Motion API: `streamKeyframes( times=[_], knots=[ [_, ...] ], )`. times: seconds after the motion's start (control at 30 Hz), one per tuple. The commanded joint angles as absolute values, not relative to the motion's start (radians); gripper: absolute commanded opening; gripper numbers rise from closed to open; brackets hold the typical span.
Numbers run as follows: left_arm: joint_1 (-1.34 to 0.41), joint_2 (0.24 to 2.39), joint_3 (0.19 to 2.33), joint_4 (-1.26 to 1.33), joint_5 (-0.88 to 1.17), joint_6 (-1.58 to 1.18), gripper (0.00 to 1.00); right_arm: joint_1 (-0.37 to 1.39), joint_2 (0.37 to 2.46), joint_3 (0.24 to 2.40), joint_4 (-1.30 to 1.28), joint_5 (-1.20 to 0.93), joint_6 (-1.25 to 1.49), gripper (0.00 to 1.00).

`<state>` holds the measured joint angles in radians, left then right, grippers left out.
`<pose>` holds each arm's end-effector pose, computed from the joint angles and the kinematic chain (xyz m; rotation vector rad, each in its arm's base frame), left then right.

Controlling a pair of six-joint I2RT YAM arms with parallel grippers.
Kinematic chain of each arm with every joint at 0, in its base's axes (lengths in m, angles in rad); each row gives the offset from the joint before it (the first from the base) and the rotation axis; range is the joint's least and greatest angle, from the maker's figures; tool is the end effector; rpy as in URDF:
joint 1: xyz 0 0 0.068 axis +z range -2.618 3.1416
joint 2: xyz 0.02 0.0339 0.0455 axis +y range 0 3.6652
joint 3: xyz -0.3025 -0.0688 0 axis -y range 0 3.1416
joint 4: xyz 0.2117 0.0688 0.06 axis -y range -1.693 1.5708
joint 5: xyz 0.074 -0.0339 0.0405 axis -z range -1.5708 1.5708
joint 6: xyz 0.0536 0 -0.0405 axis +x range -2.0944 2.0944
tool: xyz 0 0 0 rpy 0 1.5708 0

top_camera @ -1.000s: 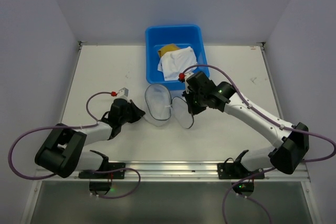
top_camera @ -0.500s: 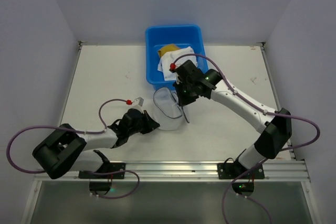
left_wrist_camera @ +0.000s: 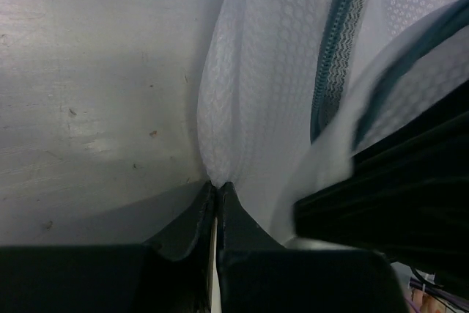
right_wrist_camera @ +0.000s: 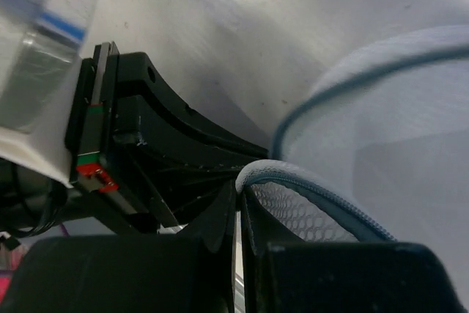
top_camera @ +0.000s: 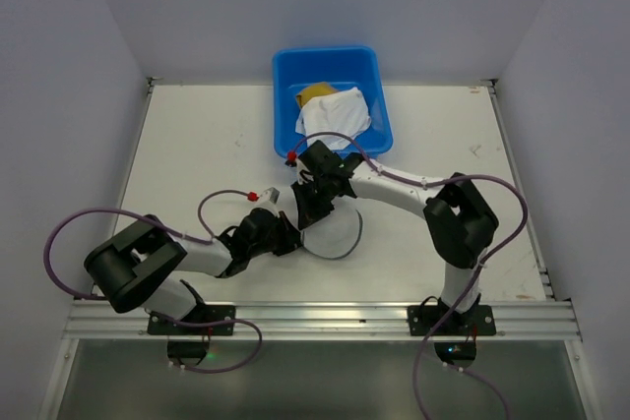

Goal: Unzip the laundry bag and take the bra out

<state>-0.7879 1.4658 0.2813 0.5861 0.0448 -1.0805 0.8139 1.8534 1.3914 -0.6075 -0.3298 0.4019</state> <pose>0.1598 -0.1640 0.1690 -0.3207 2.3706 -1.0484 0.2487 0.2886 0.2540 -0.6916 2.7247 0.7943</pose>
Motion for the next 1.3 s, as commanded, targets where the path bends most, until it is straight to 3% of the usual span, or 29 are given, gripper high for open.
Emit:
streamKeyframes(
  times=[0.0,0.37,0.47,0.6,0.67,0.8,1.13,1.27],
  knots=[
    [-0.796,1.48,0.27,0.611,0.029,-1.077,0.0,0.824,1.85,1.344,-0.401,-0.448,0.449,0.0],
    [-0.796,1.358,0.239,0.488,-0.044,-1.074,0.01,0.772,1.778,1.06,-0.069,-0.307,0.518,0.06],
    [-0.796,1.322,0.224,0.471,-0.057,-1.071,0.02,0.726,1.744,0.98,0.029,-0.324,0.566,0.16],
    [-0.798,1.318,0.224,0.462,-0.046,-1.069,0.02,0.704,1.733,0.965,0.09,-0.379,0.583,0.41],
    [-0.796,1.309,0.225,0.45,-0.043,-1.071,0.05,0.704,1.721,0.973,0.091,-0.405,0.581,0.47],
    [-0.796,1.255,0.235,0.39,-0.061,-1.066,0.23,0.707,1.648,0.983,0.071,-0.411,0.574,0.63],
    [-0.793,1.108,0.356,0.112,-0.163,-1.008,0.51,0.706,1.462,1.068,-0.1,-0.351,0.512,0.9],
    [-0.756,1.055,0.426,-0.006,-0.183,-0.96,0.73,0.698,1.398,1.091,-0.17,-0.241,0.459,0.97]
  ],
)
